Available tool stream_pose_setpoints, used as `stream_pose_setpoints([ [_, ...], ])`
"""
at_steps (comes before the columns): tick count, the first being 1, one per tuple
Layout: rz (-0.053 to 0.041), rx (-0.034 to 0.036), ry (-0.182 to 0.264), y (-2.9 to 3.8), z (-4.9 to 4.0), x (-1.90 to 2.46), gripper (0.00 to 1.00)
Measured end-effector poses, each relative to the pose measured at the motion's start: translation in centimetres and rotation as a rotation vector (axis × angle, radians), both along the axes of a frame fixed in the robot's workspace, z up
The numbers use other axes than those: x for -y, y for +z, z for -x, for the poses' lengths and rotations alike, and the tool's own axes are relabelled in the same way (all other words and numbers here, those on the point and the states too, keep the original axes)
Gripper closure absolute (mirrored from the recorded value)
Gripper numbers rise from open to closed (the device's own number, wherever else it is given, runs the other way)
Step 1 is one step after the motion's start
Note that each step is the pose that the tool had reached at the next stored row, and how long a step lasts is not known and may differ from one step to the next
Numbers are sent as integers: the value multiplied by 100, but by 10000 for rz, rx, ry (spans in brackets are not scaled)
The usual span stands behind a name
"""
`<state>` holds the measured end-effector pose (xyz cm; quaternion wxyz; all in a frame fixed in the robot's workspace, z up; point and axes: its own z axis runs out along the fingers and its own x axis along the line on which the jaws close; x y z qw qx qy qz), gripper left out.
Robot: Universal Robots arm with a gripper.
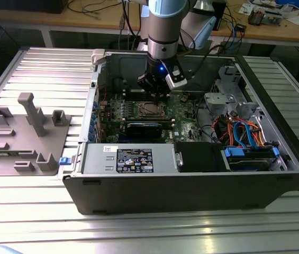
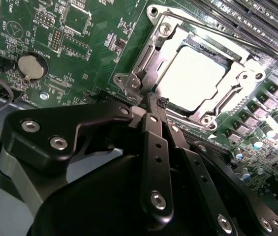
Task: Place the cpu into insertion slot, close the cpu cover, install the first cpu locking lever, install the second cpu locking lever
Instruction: 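Install the second cpu locking lever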
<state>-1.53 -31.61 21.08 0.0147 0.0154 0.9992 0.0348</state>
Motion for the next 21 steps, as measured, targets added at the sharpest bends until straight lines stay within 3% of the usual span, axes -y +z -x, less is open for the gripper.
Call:
stream_pose_setpoints([
  [6,-3,-2,-4,3,1,33,89],
  [14,-5,0,-2,135,1,33,89],
  [18,-5,0,-2,149,1,33,89],
  [21,134,-1,-2,150,1,34,89],
])
